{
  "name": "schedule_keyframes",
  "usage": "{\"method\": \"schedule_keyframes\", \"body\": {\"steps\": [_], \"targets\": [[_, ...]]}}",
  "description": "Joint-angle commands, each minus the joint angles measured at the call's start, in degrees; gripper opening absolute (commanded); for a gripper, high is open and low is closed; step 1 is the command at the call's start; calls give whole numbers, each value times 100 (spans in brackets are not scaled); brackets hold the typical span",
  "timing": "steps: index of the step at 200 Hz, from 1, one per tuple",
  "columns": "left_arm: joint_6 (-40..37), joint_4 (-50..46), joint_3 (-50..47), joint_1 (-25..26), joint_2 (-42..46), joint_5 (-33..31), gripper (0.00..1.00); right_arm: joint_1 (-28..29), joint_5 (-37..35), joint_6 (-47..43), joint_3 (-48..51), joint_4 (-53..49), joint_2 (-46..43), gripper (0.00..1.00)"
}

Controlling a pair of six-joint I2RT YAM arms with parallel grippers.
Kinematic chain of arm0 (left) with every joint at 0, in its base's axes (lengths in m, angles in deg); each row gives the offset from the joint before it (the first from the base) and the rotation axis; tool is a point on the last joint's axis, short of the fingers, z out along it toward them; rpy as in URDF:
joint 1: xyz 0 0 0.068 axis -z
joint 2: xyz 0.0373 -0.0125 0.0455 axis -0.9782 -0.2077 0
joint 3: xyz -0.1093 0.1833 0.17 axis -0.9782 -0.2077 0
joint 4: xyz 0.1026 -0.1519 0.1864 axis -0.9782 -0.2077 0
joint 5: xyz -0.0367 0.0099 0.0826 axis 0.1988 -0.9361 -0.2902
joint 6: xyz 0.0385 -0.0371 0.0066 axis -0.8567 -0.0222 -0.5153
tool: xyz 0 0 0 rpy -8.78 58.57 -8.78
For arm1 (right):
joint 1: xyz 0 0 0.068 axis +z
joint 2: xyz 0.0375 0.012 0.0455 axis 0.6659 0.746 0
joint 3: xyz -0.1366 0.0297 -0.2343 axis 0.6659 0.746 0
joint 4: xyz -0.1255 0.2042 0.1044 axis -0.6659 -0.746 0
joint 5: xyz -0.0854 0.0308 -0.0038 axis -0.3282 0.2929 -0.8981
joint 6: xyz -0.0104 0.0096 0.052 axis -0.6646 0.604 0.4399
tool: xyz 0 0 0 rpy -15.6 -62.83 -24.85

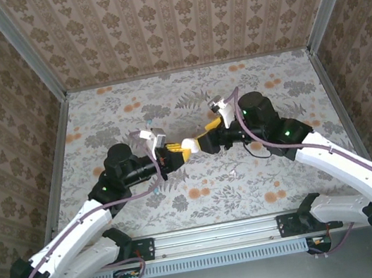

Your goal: Insert wireless bluetooth earbuds into charging case

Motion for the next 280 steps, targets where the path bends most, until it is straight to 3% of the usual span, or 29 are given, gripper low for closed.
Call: {"method": "schedule_keyframes", "body": {"steps": [1,46,84,127,169,183,237,280], "targets": [[113,383,-77,20,135,150,0,-28,465,147,18,257,48,74],[189,542,-126,27,114,153,0,-36,903,324,368,874,-52,75],[189,646,-130,56,125,158,0,-266,622,291,192,586,110,73],[164,723,-117,75,122,384,0,-681,974,292,-477,293,643,73],[87,601,-161,82,232,235,0,-696,1301,421,-672,318,897,72],[22,406,-170,82,285,-101,0,-691,1318,477,-633,304,833,72],[-221,-154,-371,-39,710,-675,0,-745,235,592,-702,-347,535,75],[-406,-648,-442,-145,1122,-913,0,-748,-609,1025,-1288,-1260,1447,69]]}}
